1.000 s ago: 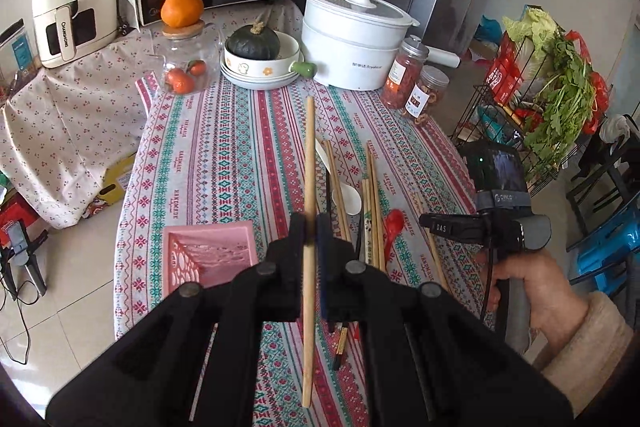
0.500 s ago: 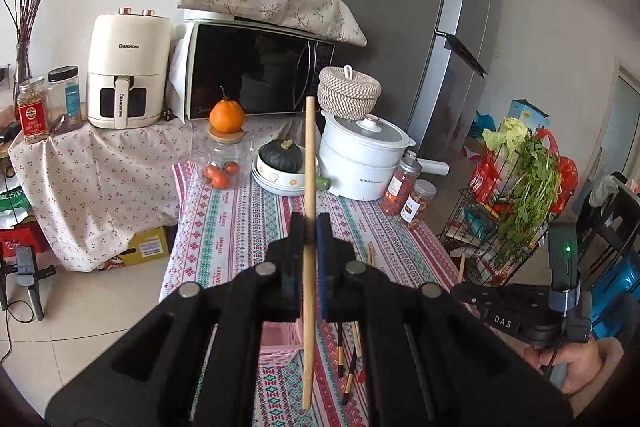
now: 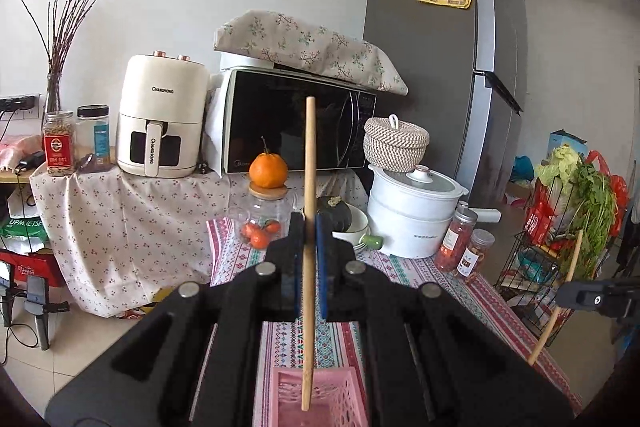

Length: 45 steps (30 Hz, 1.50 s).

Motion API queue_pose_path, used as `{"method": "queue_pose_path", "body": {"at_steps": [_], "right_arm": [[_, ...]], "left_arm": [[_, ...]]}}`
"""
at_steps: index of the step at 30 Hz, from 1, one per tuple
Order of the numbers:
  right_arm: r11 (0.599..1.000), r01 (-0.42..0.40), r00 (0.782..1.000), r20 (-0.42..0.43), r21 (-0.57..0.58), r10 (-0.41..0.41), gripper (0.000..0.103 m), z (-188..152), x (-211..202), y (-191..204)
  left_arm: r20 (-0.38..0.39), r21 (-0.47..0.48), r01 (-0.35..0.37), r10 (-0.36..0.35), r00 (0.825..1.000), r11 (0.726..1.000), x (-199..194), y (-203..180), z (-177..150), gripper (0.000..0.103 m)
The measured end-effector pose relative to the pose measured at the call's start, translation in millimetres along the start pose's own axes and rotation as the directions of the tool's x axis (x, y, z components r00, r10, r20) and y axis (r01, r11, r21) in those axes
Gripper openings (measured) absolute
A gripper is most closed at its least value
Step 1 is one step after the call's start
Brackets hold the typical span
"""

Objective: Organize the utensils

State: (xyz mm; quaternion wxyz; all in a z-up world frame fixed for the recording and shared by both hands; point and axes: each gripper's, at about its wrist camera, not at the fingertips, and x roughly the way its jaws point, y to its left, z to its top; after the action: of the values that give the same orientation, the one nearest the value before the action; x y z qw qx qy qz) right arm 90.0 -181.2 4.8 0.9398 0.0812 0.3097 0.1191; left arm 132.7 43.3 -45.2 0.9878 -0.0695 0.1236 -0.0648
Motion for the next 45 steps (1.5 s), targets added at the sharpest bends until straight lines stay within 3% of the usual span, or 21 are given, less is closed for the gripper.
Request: {"method": "queue_pose_path", "body": {"at_steps": [8,10,12,14,22,27,33,38,45], "right_arm": [[0.998,-0.055,0.998,0.043,0.014,0.054,0.006,7.6,1.6,3.5],[0.997,-0.073,0.996,0.053,0.023,0.072,0.006,11.3,1.7,5.0],[0.996,-0.090,0.994,0.070,0.026,0.088,0.006,15.4,1.2,8.3],[0.994,-0.109,0.990,0.090,0.026,0.106,0.006,19.9,0.7,13.0],[0.979,-0.195,0.969,0.165,0.052,0.184,0.006,36.7,7.9,32.9],[0.972,-0.223,0.961,0.183,0.070,0.207,0.006,39.3,24.3,44.0],[0.981,-0.184,0.971,0.165,0.060,0.172,0.006,38.5,50.8,55.7],[0.991,-0.126,0.989,0.081,0.041,0.122,0.006,31.9,86.8,63.5],[0.996,-0.080,0.996,-0.037,0.036,0.081,0.006,16.8,125.1,63.6]], "left_arm": [[-0.140,0.029,-0.003,0.007,0.990,1.000,31.5,2.4,-23.6,0.007],[-0.179,0.012,0.000,0.002,0.984,1.000,35.8,4.7,-24.8,0.014],[-0.204,-0.014,-0.002,-0.001,0.979,1.000,35.4,7.6,-23.5,0.040],[-0.211,-0.038,-0.004,-0.004,0.977,0.999,31.1,10.1,-20.1,0.053],[-0.298,-0.054,-0.009,-0.007,0.954,0.999,4.2,20.6,-5.2,0.077],[-0.372,-0.039,-0.049,0.031,0.928,0.998,-6.8,36.9,-8.5,0.093],[-0.463,-0.024,-0.093,0.071,0.883,0.995,-7.1,58.7,-28.7,0.097],[-0.535,-0.041,-0.102,0.064,0.843,0.994,-2.2,70.7,-41.8,0.097],[-0.550,-0.040,-0.085,0.049,0.834,0.996,-1.7,68.2,-42.9,0.097]]}}
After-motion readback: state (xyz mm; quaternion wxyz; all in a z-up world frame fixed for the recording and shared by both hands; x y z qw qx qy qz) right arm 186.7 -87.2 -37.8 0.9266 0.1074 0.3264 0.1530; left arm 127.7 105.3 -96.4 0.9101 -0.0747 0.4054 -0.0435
